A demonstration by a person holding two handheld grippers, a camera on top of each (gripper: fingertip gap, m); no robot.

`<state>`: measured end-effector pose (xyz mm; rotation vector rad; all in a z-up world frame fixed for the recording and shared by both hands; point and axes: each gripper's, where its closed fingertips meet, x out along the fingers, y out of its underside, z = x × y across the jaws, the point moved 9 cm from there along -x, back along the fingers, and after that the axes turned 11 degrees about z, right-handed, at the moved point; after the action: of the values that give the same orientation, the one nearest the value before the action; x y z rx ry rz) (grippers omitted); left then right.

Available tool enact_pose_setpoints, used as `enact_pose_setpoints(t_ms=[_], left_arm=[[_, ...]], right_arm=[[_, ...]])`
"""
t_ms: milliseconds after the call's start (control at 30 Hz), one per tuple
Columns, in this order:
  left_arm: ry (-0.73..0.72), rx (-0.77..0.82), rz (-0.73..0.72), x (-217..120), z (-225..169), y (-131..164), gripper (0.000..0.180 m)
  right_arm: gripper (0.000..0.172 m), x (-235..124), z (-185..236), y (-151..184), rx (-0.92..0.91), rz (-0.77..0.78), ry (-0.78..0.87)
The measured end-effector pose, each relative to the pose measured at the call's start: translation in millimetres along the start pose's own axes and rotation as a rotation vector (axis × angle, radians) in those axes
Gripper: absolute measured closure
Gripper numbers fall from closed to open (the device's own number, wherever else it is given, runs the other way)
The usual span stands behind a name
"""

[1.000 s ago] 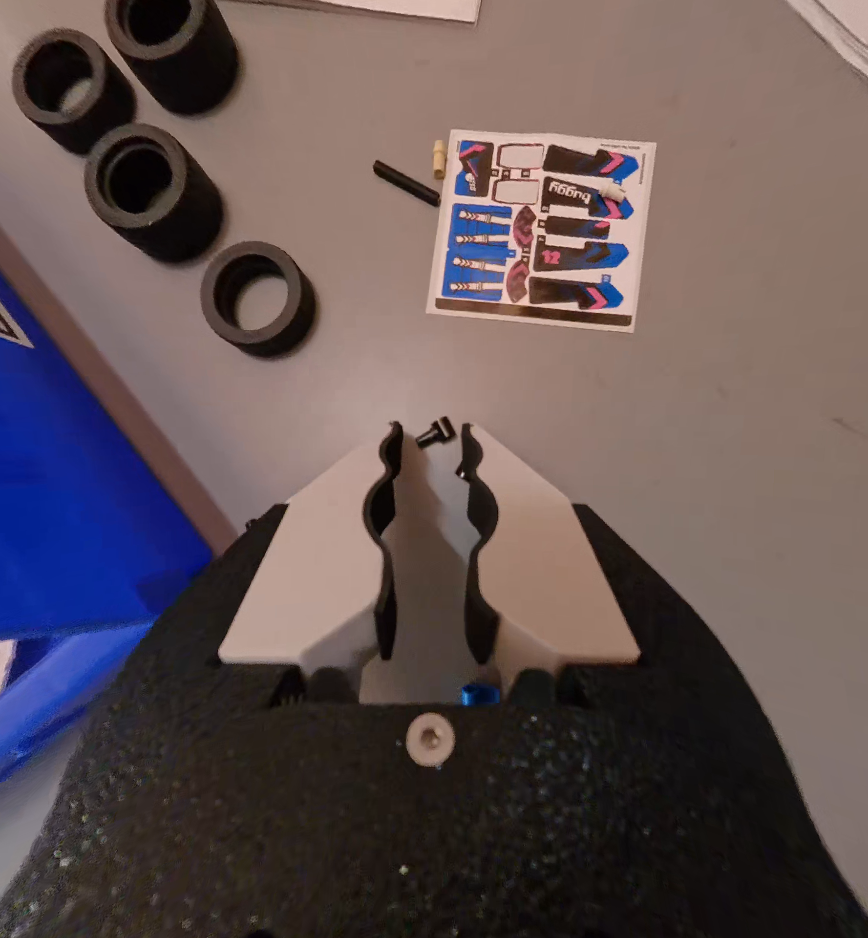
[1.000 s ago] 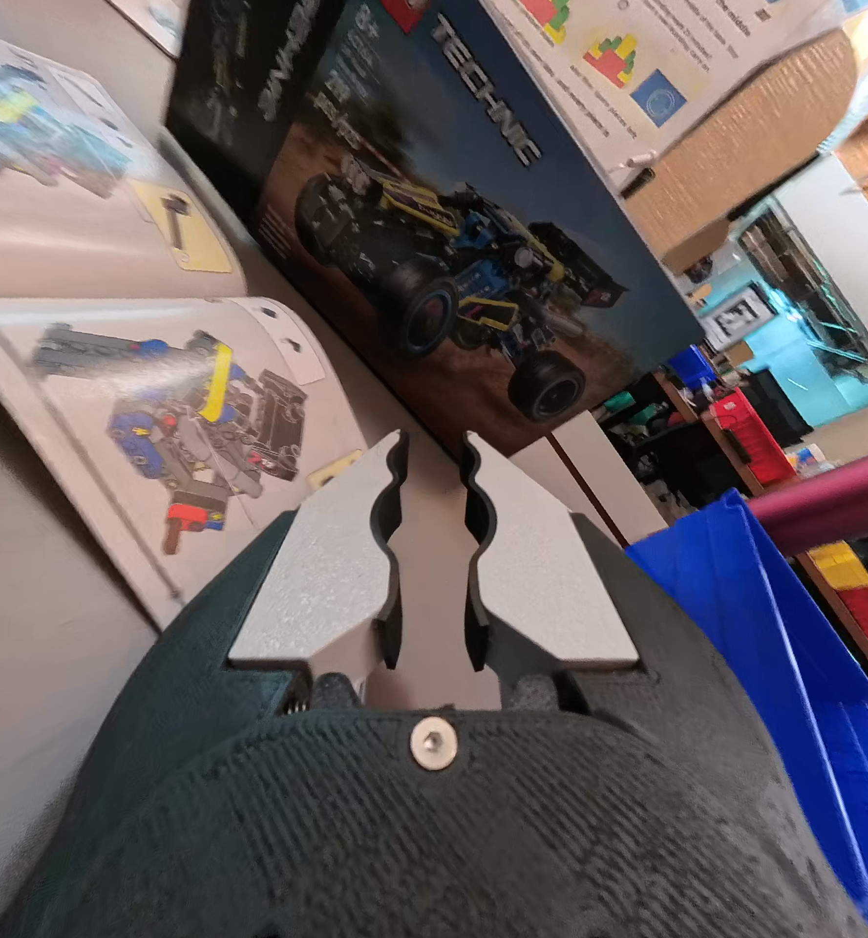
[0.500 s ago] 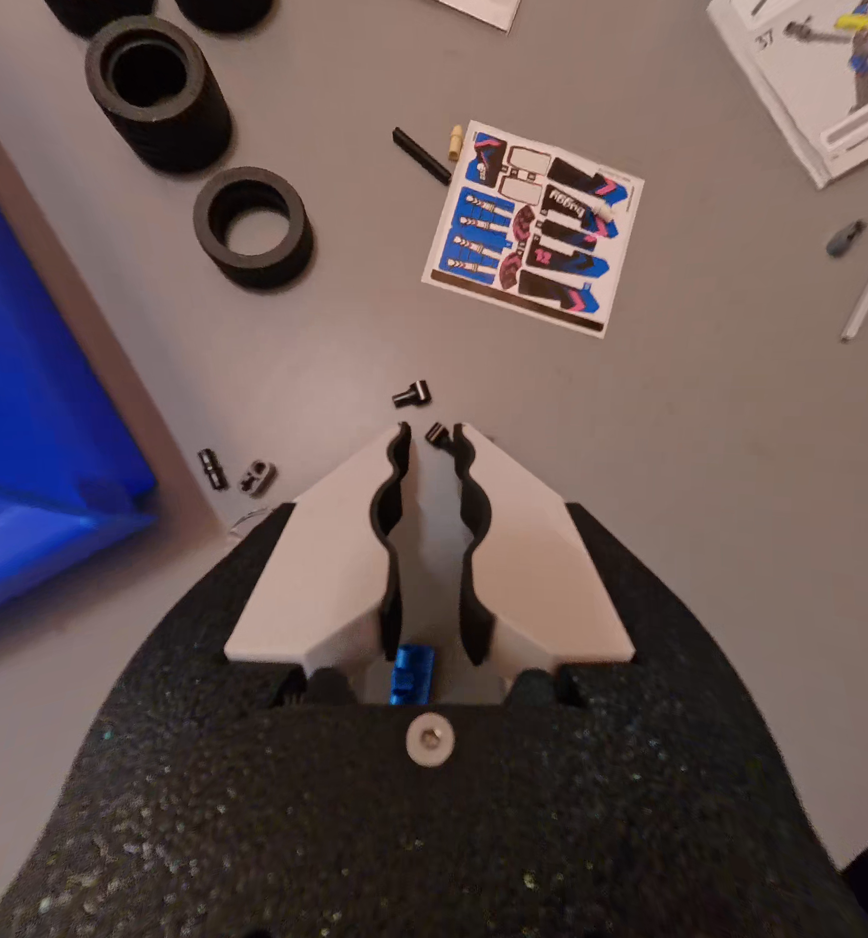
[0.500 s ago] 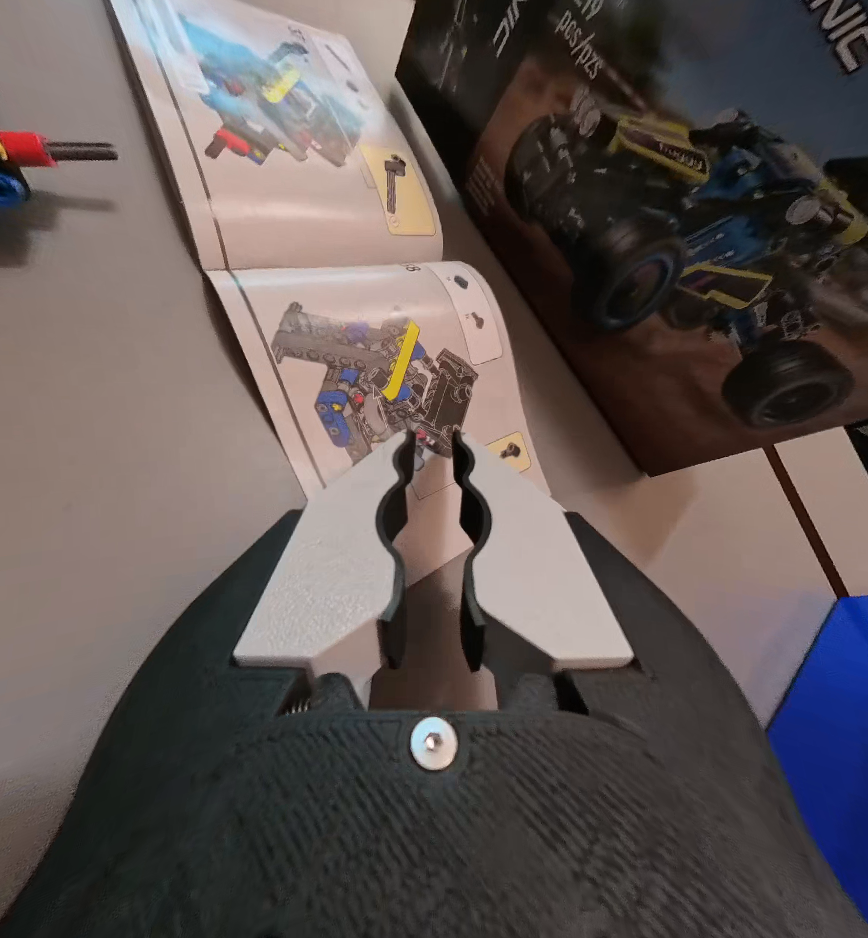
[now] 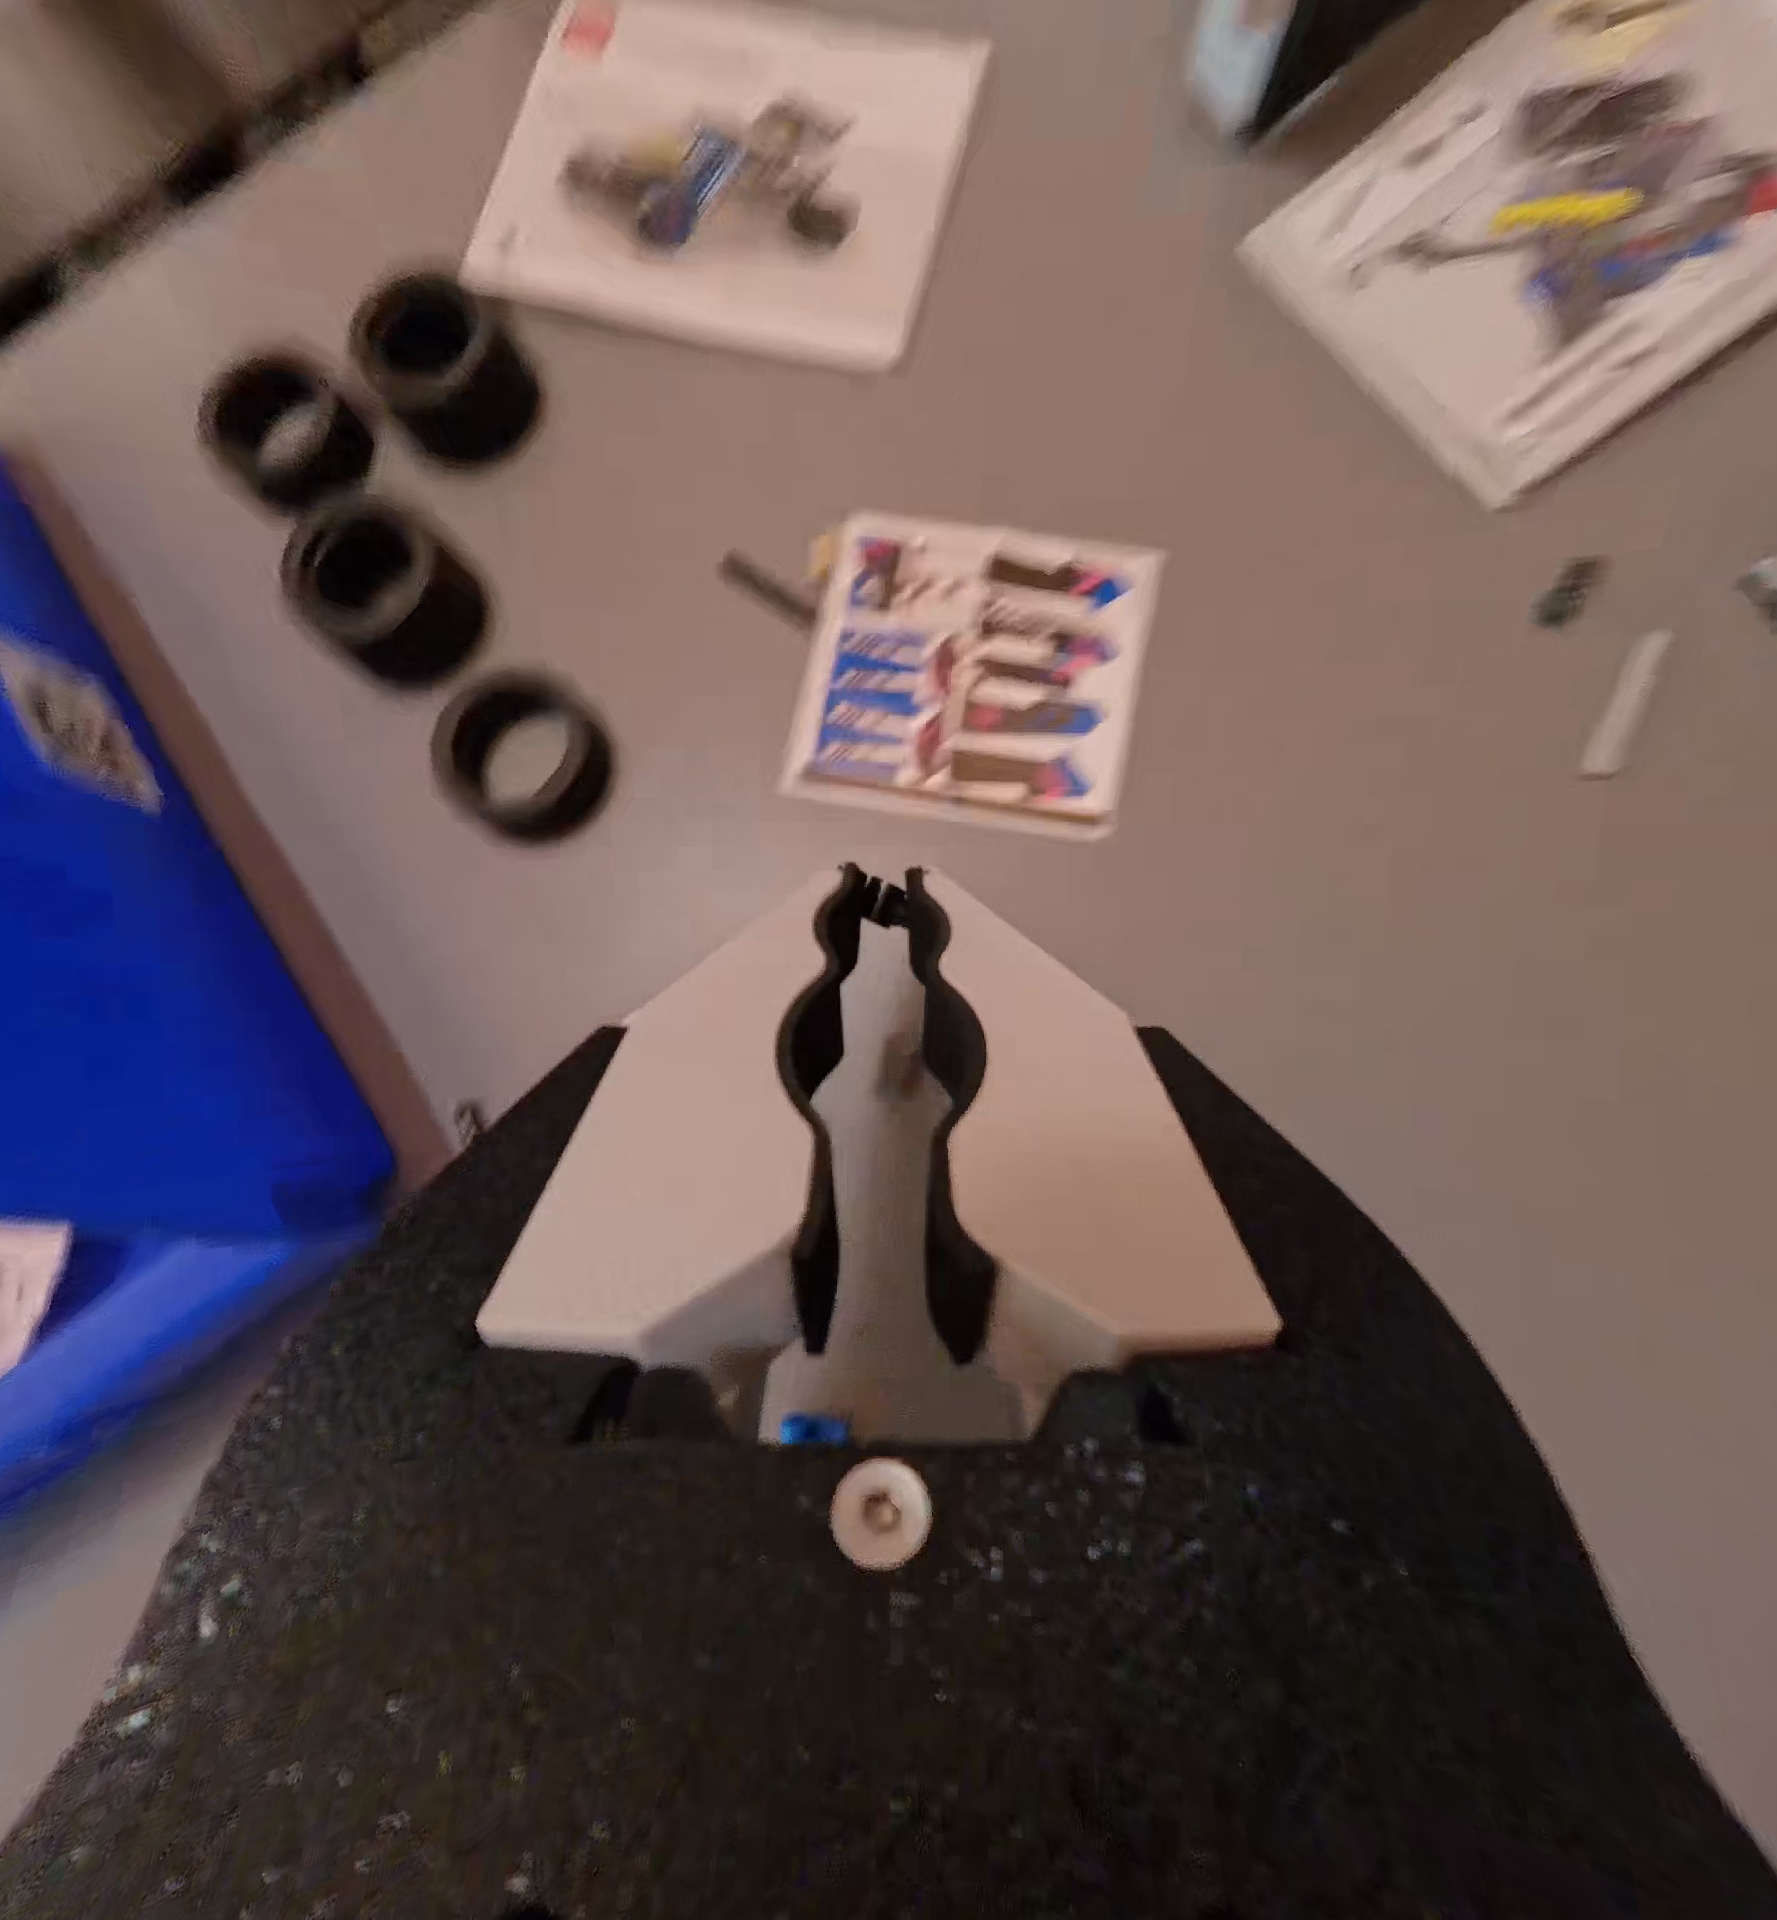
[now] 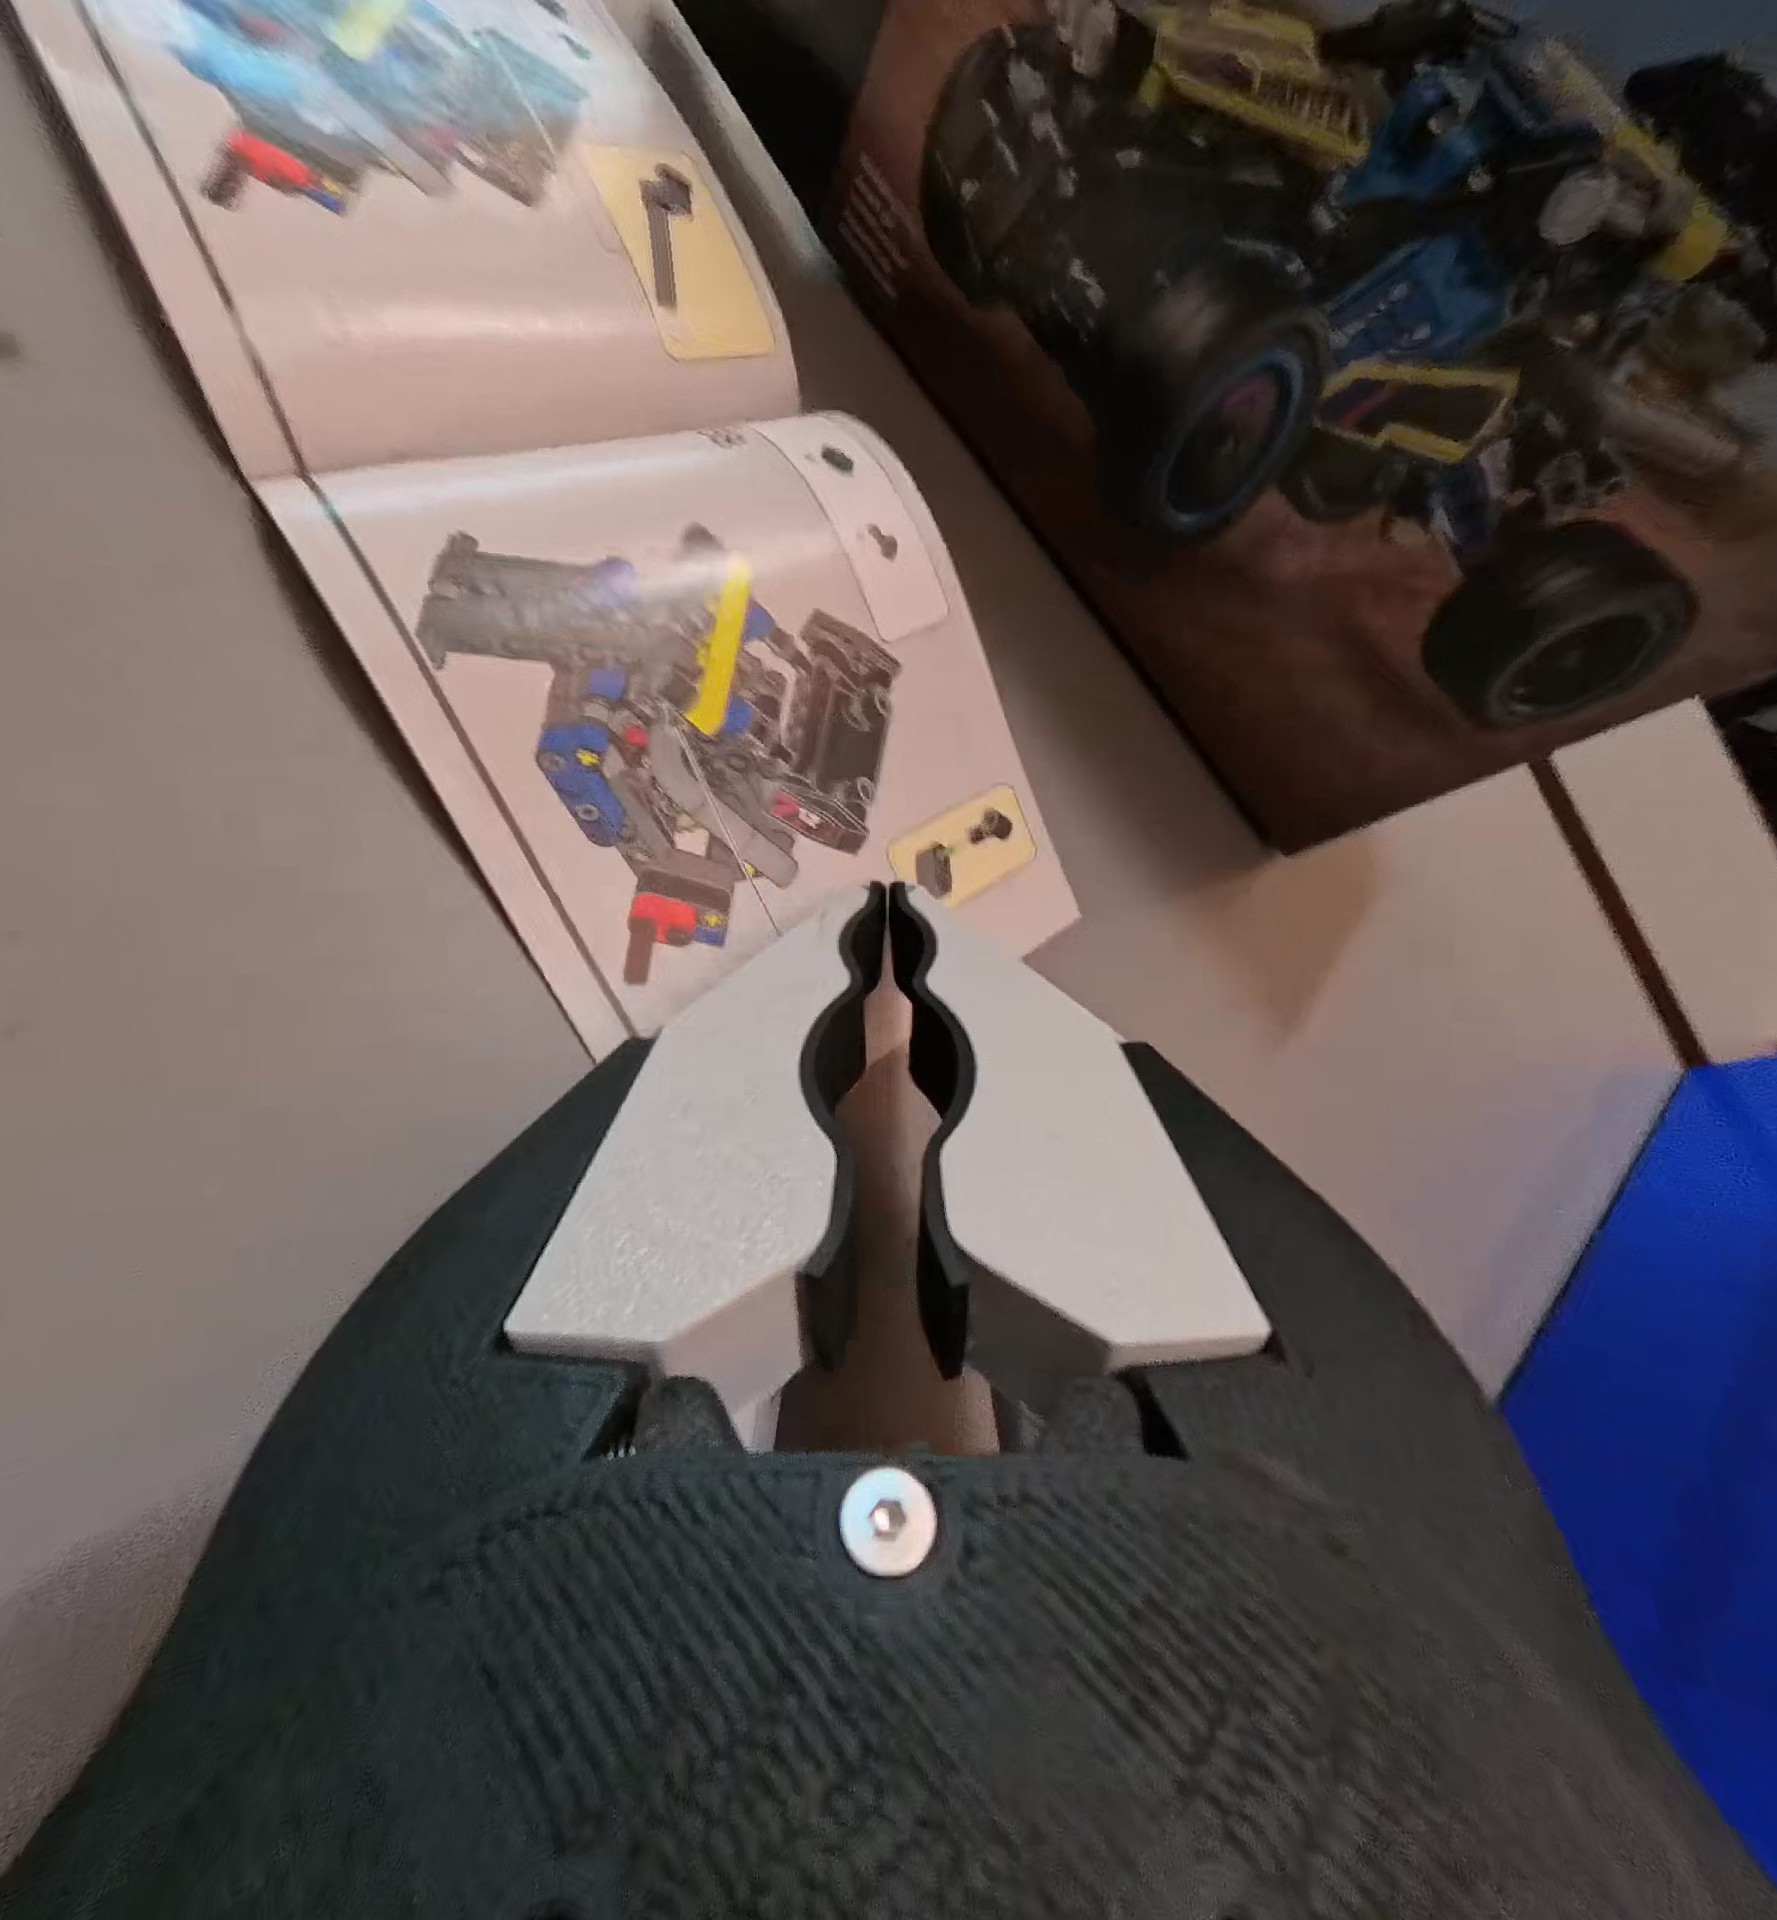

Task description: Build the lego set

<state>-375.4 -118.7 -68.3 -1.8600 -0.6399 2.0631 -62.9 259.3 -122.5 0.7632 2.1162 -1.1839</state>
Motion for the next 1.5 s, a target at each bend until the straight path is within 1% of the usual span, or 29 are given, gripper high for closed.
enact_pose_setpoints(t_ms=[67, 100, 133, 167, 200, 267, 300, 400, 467, 533, 667, 767, 800, 867, 900, 933, 1000, 1067, 1100, 1167, 1233, 1367, 1500], left_arm=[[0.062, 0.094, -0.050, -2, -31, -17, 0.175], [0.130, 0.133, -0.058, 4, -51, -24, 0.175], [0.212, 0.179, -0.051, 13, -73, -28, 0.176], [0.279, 0.220, -0.048, 21, -92, -30, 0.176], [0.328, 0.249, -0.051, 29, -108, -31, 0.176], [0.408, 0.273, -0.052, 42, -131, -32, 0.175], [0.436, 0.271, -0.051, 47, -139, -32, 0.175], [0.475, 0.297, -0.050, 55, -160, -31, 0.175], [0.442, 0.330, -0.029, 58, -168, -29, 0.175], [0.406, 0.342, -0.015, 59, -173, -25, 0.175], [0.352, 0.352, -0.030, 58, -177, -22, 0.175], [0.335, 0.349, -0.035, 57, -179, -21, 0.172], [0.339, 0.343, -0.043, 56, -180, -21, 0.167], [0.348, 0.320, -0.085, 49, -178, -22, 0.166], [0.345, 0.308, -0.105, 44, -176, -22, 0.166], [0.337, 0.300, -0.120, 38, -172, -22, 0.166], [0.291, 0.295, -0.129, 28, -162, -20, 0.167], [0.229, 0.303, -0.101, 20, -148, -14, 0.167], [0.205, 0.305, -0.079, 18, -141, -10, 0.167], [0.178, 0.310, -0.032, 17, -131, -3, 0.167], [0.173, 0.322, -0.024, 20, -124, -1, 0.167], [0.225, 0.340, -0.035, 33, -120, -16, 0.166], [0.292, 0.361, -0.030, 51, -119, -35, 0.165]], right_arm=[[0.171, -7, 5, -12, -0.005, -0.142, -0.042], [0.172, -9, 9, -19, 0.009, -0.208, -0.090], [0.172, -7, 14, -25, 0.010, -0.227, -0.142], [0.172, -4, 19, -28, -0.015, -0.207, -0.170], [0.172, 0, 24, -29, -0.052, -0.178, -0.163], [0.172, 9, 28, -27, -0.103, -0.107, -0.119], [0.172, 9, 28, -28, -0.112, -0.102, -0.106], [0.172, 9, 29, -28, -0.149, -0.078, -0.107], [0.172, 8, 28, -26, -0.177, -0.068, -0.091], [0.172, 7, 27, -23, -0.189, -0.060, -0.068], [0.172, 5, 20, -17, -0.193, -0.021, -0.033], [0.172, 3, 16, -13, -0.207, 0.012, 0.013], [0.170, 1, 14, -13, -0.205, 0.010, 0.032], [0.163, -8, 10, -14, -0.179, -0.024, 0.054], [0.158, -16, 8, -16, -0.154, -0.067, 0.054], [0.154, -24, 7, -19, -0.120, -0.148, 0.036], [0.149, -39, 15, -25, -0.050, -0.335, -0.116], [0.138, -56, 30, -35, 0.016, -0.419, -0.285], [0.138, -67, 41, -40, 0.021, -0.452, -0.348], [0.149, -88, 67, -47, -0.011, -0.481, -0.463], [0.154, -99, 92, -48, -0.041, -0.403, -0.496], [0.152, -101, 137, -45, -0.100, -0.209, -0.416], [0.150, -95, 170, -47, -0.069, -0.148, -0.403]])
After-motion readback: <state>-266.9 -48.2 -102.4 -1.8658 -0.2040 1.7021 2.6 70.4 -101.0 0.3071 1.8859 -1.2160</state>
